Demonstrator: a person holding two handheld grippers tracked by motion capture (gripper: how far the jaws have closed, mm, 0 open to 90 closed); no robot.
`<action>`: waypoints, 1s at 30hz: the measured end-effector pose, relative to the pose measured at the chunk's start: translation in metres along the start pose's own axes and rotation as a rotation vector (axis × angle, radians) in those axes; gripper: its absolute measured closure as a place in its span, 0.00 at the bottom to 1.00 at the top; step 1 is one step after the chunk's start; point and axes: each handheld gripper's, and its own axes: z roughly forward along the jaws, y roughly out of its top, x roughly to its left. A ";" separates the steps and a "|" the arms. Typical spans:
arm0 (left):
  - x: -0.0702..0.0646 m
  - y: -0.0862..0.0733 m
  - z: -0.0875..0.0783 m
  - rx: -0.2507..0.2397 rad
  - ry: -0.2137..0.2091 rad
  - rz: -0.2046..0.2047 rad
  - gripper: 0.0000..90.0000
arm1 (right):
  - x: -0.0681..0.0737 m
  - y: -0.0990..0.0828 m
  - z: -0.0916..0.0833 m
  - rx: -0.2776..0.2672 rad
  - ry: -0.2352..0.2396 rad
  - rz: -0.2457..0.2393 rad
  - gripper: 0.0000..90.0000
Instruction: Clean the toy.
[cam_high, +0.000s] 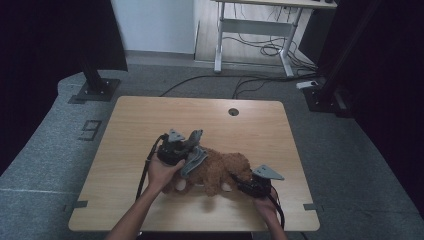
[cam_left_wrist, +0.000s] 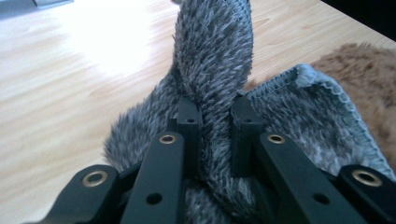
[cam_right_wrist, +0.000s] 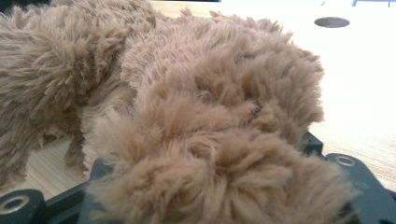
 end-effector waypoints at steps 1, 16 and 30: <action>0.003 -0.003 -0.003 0.002 0.006 -0.006 0.86 | 0.000 0.000 0.000 0.001 0.000 0.002 0.48; -0.022 -0.017 -0.033 -0.027 -0.188 0.014 0.86 | -0.002 0.000 0.000 0.006 0.004 0.018 0.48; -0.057 -0.057 -0.002 0.049 -0.213 0.094 0.87 | -0.003 0.000 0.003 -0.004 -0.013 0.011 0.49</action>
